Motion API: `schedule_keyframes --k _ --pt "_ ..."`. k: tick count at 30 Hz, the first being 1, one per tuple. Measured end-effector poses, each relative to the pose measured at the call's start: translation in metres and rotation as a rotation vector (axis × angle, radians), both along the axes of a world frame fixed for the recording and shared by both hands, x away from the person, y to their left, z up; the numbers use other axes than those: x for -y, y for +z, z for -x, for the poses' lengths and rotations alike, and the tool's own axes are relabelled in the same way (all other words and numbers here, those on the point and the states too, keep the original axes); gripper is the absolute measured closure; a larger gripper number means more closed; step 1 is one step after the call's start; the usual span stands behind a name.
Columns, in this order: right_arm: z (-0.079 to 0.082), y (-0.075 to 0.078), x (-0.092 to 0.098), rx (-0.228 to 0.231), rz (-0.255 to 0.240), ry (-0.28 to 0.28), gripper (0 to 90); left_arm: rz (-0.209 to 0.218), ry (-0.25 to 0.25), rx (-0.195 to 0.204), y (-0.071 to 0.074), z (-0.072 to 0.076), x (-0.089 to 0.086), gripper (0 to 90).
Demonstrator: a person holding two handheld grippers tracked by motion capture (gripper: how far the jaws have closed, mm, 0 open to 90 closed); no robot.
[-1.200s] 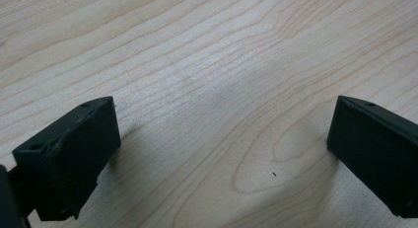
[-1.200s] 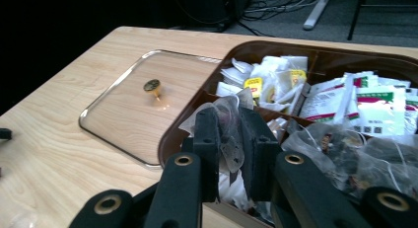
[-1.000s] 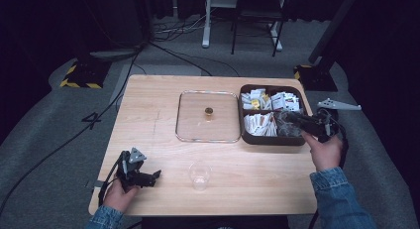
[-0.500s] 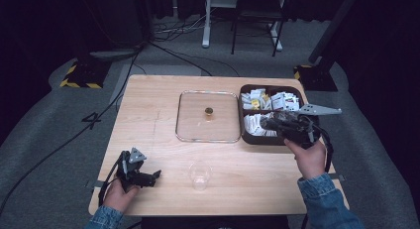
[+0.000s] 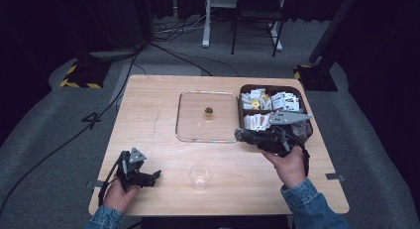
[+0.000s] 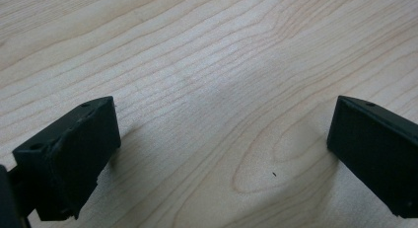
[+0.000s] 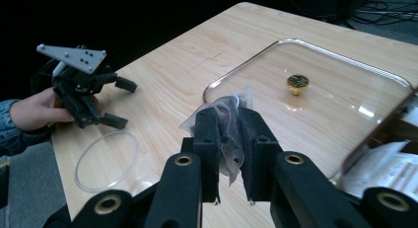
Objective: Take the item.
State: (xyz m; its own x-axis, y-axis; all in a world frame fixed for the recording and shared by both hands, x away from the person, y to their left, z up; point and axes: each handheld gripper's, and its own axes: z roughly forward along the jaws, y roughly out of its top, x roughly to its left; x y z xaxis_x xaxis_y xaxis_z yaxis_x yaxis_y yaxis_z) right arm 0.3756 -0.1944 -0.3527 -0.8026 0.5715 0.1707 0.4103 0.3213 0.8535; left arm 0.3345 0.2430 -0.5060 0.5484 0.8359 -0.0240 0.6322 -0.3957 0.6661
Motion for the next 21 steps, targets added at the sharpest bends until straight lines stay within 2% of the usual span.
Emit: schedule_keyframes --k 6,9,11,13,17,21 --pt "0.011 -0.009 -0.021 0.016 0.025 -0.001 79.6 0.0 0.0 0.0 0.0 0.0 0.0 0.0" --pt "0.018 -0.018 -0.035 0.012 0.019 -0.013 79.7 0.0 0.0 0.0 0.0 0.0 0.0 0.1" --pt "0.02 -0.019 -0.038 0.011 0.018 -0.013 79.7 0.0 0.0 0.0 0.0 0.0 0.0 0.1" --pt "0.028 -0.021 -0.049 0.026 0.028 0.004 79.7 -0.001 -0.002 0.0 0.0 0.0 0.0 0.0" --pt "0.037 -0.022 -0.058 0.052 0.026 0.026 79.7 -0.001 -0.003 -0.002 0.0 0.0 0.0 0.0" --pt "0.045 -0.023 -0.066 0.048 0.013 0.056 79.7 -0.002 -0.003 -0.001 0.0 0.0 0.0 0.0"
